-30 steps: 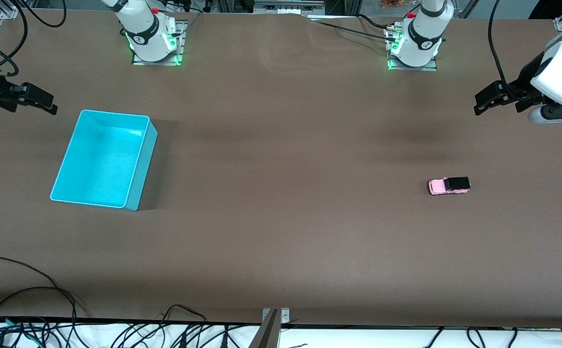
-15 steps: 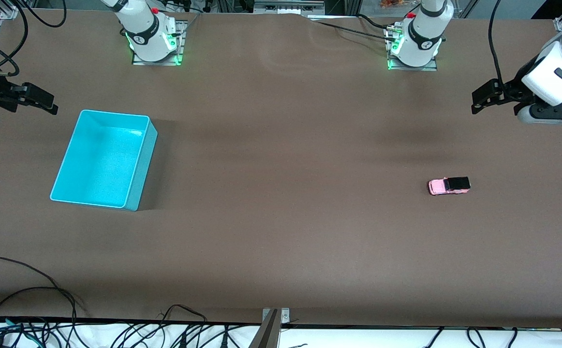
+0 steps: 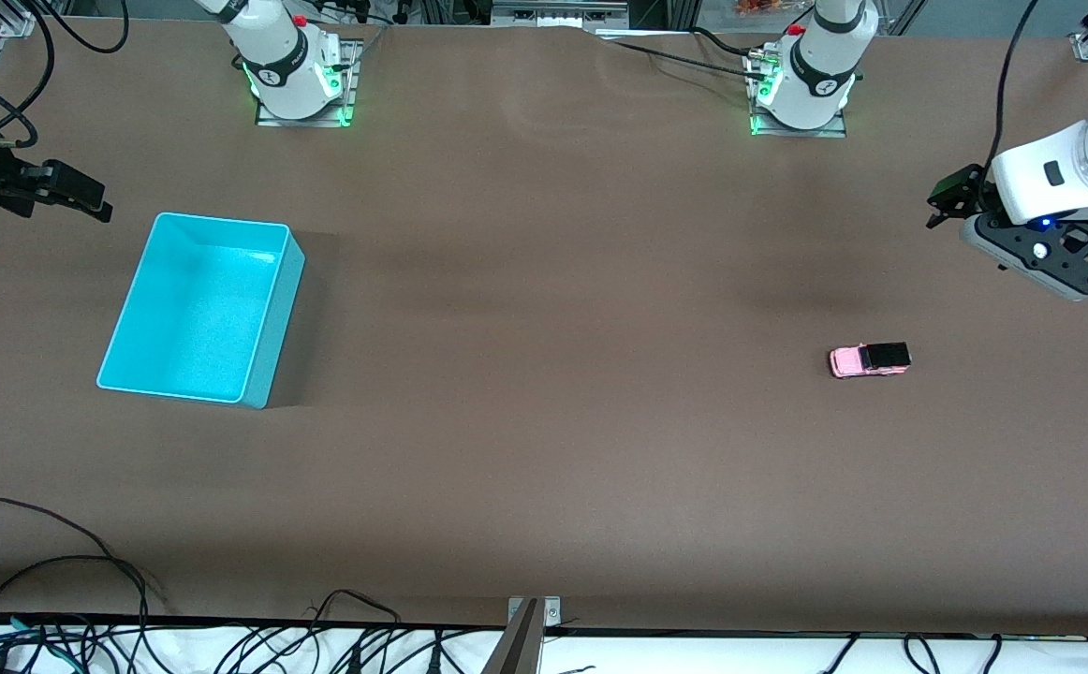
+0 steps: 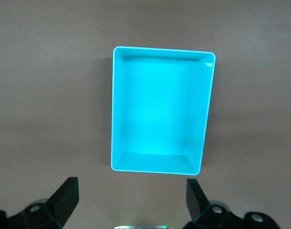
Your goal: Wind and store pink jeep toy
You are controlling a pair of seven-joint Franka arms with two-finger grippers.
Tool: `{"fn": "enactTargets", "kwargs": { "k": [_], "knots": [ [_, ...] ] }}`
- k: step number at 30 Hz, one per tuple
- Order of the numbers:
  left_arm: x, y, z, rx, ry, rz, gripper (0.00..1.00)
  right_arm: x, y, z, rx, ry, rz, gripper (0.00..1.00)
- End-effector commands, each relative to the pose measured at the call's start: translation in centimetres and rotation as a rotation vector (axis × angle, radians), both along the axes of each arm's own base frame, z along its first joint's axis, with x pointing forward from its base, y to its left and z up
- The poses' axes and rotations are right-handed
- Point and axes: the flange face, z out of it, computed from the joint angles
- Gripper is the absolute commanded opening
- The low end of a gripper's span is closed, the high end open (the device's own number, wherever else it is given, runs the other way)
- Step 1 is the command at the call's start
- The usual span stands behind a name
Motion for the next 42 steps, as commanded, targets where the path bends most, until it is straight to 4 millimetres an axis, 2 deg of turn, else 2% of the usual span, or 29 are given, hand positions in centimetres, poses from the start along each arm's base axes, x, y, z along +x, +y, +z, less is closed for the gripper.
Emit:
{"fn": "enactTargets", "kwargs": {
  "k": [1,5,9,15,18,32,37,42],
  "knots": [
    [1.5,1.7,-0.1,-0.012,-0.024,-0.209,1.0,-0.1,0.2,0.5,-0.012,0.003,0.013,1.0],
    [1.8,1.7,-1.0,-0.023,-0.009,-0.287,1.0,-0.1,0.2,0.5,-0.012,0.003,0.013,1.0],
    [2.5,1.8,-2.9,-0.038,0.019,-0.359,1.0,-0.1,0.2,0.5,-0.012,0.003,0.011,1.0],
    [3.8,4.1,-6.1,-0.086,0.047,-0.508,1.0,-0.1,0.2,0.5,-0.012,0.003,0.01,1.0],
    [3.9,4.3,-7.8,-0.105,0.072,-0.573,1.0,-0.1,0.2,0.5,-0.012,0.003,0.01,1.0],
    [3.2,7.2,-15.5,-0.108,0.023,-0.71,1.0,-0.1,0.3,0.6,-0.013,0.002,0.011,1.0],
    [2.2,9.3,-19.1,-0.103,-0.018,-0.761,1.0,-0.1,0.3,0.5,-0.013,0.003,0.011,1.0],
    [1.3,10.2,-21.4,-0.1,-0.04,-0.771,1.0,-0.1,0.3,0.5,-0.013,0.003,0.011,1.0]
  ]
}}
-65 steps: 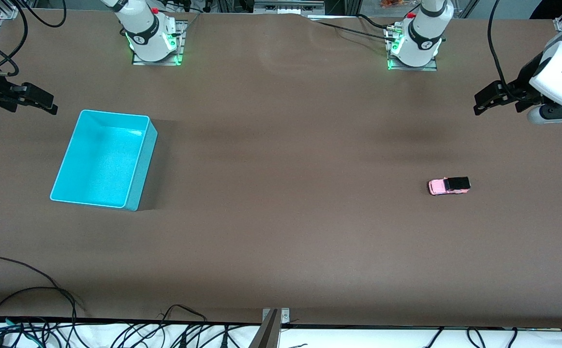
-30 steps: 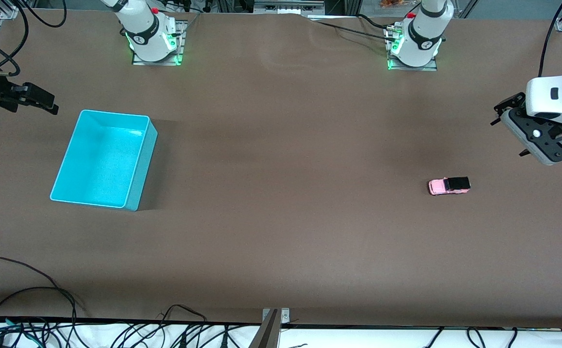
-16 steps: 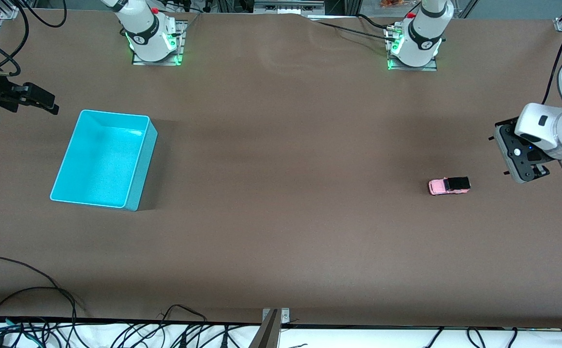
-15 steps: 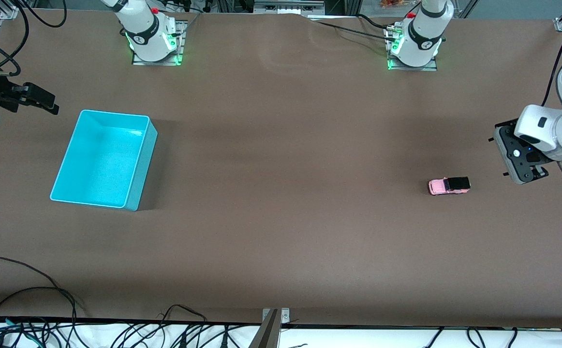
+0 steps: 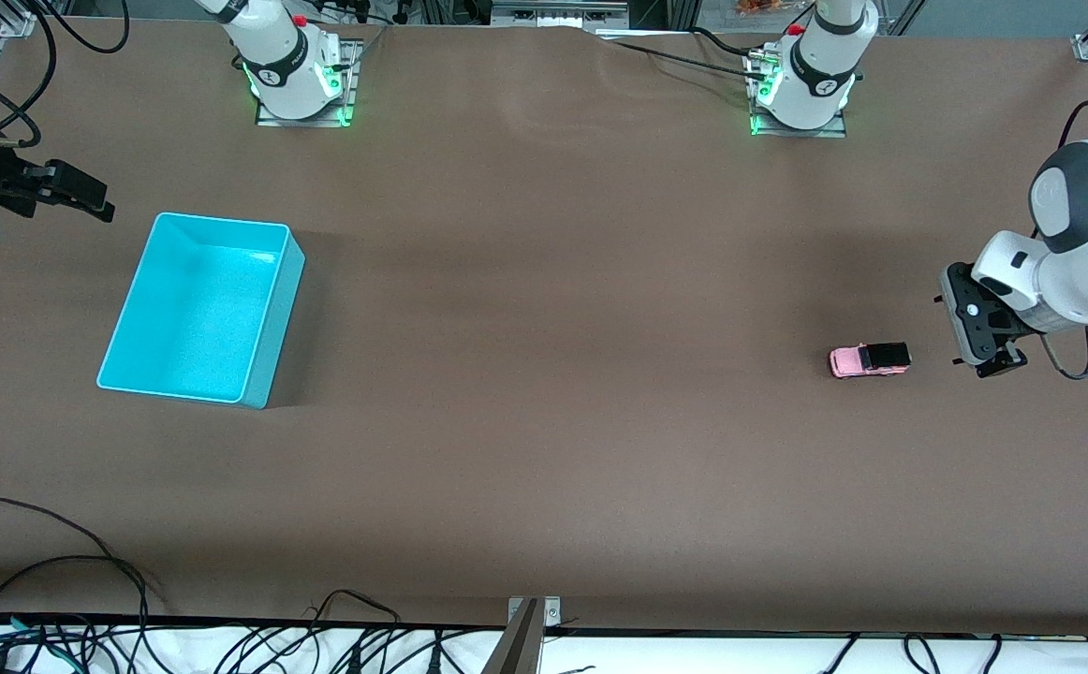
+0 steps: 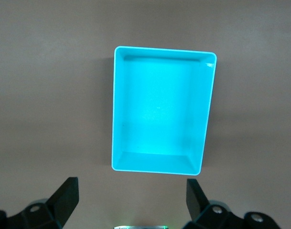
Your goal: Wind and store pink jeep toy
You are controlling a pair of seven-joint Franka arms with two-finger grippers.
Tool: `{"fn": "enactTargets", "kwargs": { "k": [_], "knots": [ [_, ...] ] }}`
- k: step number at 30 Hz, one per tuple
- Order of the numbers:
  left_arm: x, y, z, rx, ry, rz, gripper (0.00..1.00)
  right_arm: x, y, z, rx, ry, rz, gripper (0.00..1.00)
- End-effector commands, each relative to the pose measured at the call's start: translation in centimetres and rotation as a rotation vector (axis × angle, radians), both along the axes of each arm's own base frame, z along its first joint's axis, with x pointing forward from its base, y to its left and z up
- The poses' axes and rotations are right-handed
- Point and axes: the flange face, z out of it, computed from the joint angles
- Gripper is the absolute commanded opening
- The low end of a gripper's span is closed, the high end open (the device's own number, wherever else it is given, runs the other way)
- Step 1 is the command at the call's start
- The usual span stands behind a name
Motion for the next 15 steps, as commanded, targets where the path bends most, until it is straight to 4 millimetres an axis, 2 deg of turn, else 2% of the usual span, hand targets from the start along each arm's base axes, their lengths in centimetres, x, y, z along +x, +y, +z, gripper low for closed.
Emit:
{"fn": "enactTargets", "kwargs": {
  "k": [1,15],
  "knots": [
    [-1.42,0.91,-1.79,0.002,-0.023,-0.036,1.0,-0.12,0.1,0.54,-0.013,0.003,0.007,1.0],
    [-1.28,0.91,-2.59,-0.001,-0.025,-0.038,1.0,-0.12,0.18,0.54,-0.013,0.003,0.007,1.0]
  ]
}}
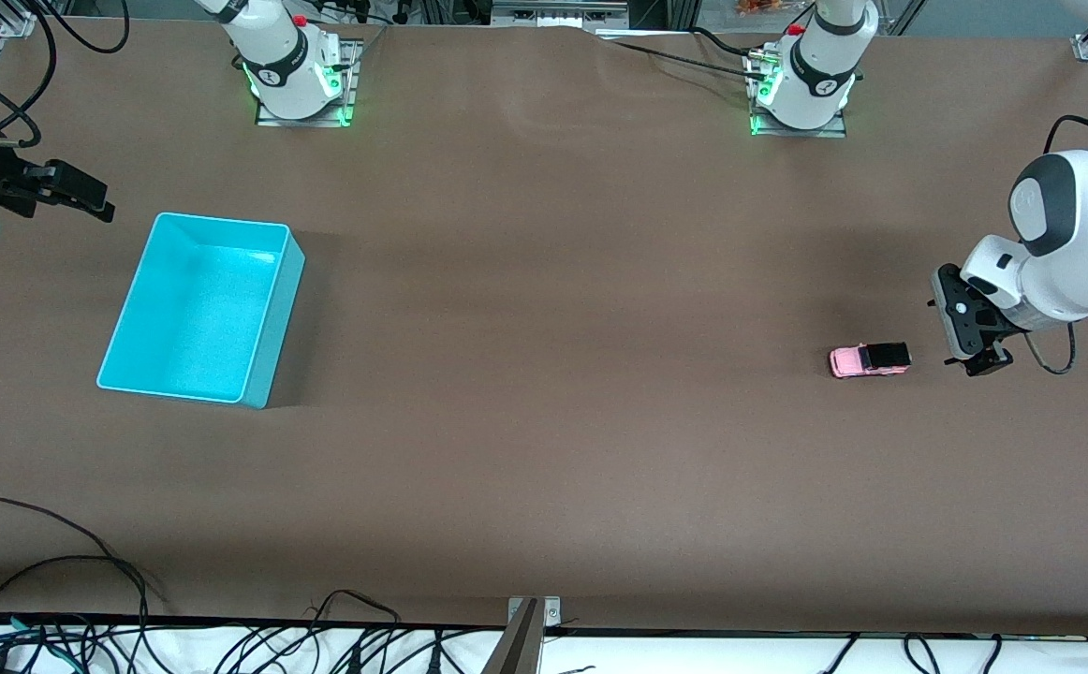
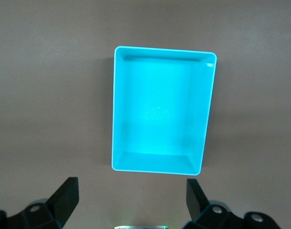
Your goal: Wind and store pink jeep toy
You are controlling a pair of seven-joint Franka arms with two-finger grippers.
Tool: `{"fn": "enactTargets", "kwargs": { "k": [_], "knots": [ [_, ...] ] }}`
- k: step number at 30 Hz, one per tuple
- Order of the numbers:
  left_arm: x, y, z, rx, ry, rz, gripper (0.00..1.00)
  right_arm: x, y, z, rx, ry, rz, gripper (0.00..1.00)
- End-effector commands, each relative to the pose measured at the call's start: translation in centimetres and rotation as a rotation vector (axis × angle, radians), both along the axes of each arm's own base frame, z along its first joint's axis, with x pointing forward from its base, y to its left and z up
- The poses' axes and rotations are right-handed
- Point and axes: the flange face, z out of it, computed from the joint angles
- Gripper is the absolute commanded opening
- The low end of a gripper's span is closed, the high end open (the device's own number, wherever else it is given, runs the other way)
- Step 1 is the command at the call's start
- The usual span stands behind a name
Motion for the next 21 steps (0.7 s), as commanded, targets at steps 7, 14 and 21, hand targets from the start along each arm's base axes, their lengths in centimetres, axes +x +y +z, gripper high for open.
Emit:
{"fn": "enactTargets", "kwargs": {
  "k": [7,14,21],
  "knots": [
    [-0.3,-0.1,-2.8,0.003,-0.012,-0.034,1.0,-0.1,0.2,0.6,-0.013,0.002,0.007,1.0],
    [-0.7,-0.4,-7.0,-0.004,-0.004,-0.04,1.0,-0.1,0.2,0.5,-0.013,0.003,0.007,1.0],
    [-0.6,-0.3,-9.9,-0.009,-0.014,-0.04,1.0,-0.2,0.2,0.6,-0.013,0.002,0.007,1.0]
  ]
}}
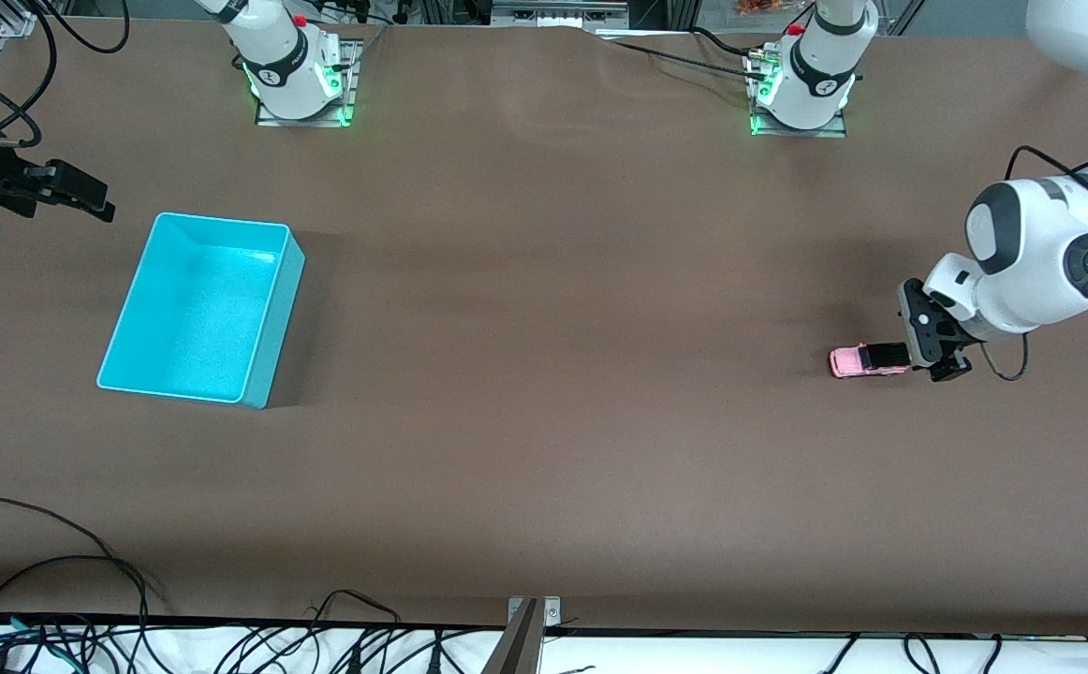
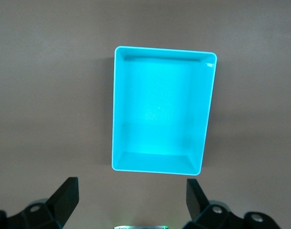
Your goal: Wind and store pink jeep toy
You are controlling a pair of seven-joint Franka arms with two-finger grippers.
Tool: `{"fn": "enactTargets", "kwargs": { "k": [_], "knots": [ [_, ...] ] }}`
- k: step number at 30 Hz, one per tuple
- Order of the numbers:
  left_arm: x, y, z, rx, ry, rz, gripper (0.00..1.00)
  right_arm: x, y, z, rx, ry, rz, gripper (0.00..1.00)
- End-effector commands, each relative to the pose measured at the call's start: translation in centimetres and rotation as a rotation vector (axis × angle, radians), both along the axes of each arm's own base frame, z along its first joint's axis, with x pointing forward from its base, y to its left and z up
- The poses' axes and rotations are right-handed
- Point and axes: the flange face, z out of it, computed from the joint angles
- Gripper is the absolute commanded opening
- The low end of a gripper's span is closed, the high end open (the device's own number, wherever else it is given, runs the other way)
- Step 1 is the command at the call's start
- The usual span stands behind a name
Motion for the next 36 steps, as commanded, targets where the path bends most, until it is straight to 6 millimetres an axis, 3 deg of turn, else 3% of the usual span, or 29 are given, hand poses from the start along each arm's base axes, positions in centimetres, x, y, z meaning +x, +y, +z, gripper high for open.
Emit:
{"fn": "enactTargets", "kwargs": {
  "k": [1,18,20,23,29,30,36],
  "knots": [
    [0.3,0.1,-1.5,0.005,-0.021,-0.029,1.0,-0.1,0.1,0.5,-0.013,0.003,0.006,1.0],
    [-0.3,-0.1,-4.7,-0.001,-0.044,-0.031,0.99,-0.2,0.1,0.7,-0.013,0.0,0.006,1.0],
    [-0.5,-0.1,-5.0,-0.002,-0.04,-0.031,0.86,-0.1,0.2,0.6,-0.013,0.002,0.008,1.0],
    [-0.5,0.0,-5.0,-0.003,-0.04,-0.028,0.53,-0.1,0.2,0.6,-0.013,0.002,0.006,1.0],
    [-0.6,0.2,-5.6,-0.007,-0.031,-0.021,0.12,-0.1,0.2,0.6,-0.013,0.002,0.008,1.0],
    [-0.6,0.2,-5.6,-0.007,-0.031,-0.021,0.07,-0.1,0.2,0.6,-0.013,0.002,0.008,1.0],
    [-0.5,0.0,-5.5,-0.008,-0.033,-0.046,0.07,-0.1,0.2,0.6,-0.013,0.002,0.008,1.0]
  ]
}}
